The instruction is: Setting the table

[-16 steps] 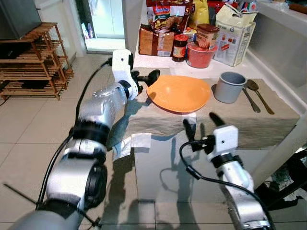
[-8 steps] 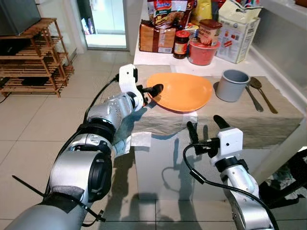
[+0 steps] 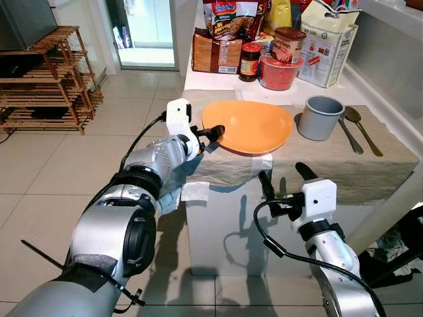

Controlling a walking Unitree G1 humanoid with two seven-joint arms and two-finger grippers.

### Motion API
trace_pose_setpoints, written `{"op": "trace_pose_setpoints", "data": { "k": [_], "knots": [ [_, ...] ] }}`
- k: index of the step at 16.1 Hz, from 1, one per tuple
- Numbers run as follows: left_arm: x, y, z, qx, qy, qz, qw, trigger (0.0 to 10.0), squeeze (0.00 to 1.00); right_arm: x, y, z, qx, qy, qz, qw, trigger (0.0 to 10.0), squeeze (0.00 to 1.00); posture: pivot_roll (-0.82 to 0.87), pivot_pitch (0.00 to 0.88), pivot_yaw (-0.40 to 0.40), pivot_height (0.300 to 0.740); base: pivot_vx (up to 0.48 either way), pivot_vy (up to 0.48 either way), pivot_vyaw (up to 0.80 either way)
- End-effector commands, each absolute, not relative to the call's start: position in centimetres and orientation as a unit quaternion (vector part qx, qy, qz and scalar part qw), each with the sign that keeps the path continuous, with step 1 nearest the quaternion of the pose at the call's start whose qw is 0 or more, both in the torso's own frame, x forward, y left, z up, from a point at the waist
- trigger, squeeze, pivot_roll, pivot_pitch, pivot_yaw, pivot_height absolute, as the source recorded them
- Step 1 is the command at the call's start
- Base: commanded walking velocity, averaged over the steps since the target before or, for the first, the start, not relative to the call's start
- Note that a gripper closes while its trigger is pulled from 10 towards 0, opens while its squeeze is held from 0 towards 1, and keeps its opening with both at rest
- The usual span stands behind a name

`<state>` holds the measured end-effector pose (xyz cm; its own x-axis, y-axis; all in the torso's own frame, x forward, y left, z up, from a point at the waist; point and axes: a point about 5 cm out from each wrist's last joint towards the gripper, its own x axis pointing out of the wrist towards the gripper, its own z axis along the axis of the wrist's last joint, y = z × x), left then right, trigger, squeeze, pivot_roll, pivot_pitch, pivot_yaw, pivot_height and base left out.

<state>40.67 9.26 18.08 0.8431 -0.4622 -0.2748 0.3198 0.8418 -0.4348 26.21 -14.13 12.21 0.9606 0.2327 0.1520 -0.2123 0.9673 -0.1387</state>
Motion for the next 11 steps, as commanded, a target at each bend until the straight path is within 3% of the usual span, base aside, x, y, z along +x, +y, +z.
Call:
{"op": "trace_pose_setpoints", "data": {
  "k": [1,11],
  "knots": [
    [40.8,8.9,18.7,-0.184,0.181,-0.211,0.943,10.0,0.0,26.1,-14.0,12.4,-0.061,-0.083,0.115,0.988,10.0,0.0,-0.14,0.0,0.03,0.74,0.0,0.0,0.0],
    [40.5,7.4,18.1,-0.166,0.195,-0.226,0.94,10.0,0.0,25.0,-13.8,12.4,-0.058,-0.074,0.117,0.989,10.0,0.0,-0.17,0.024,0.054,0.74,0.0,0.0,0.0]
  ]
}}
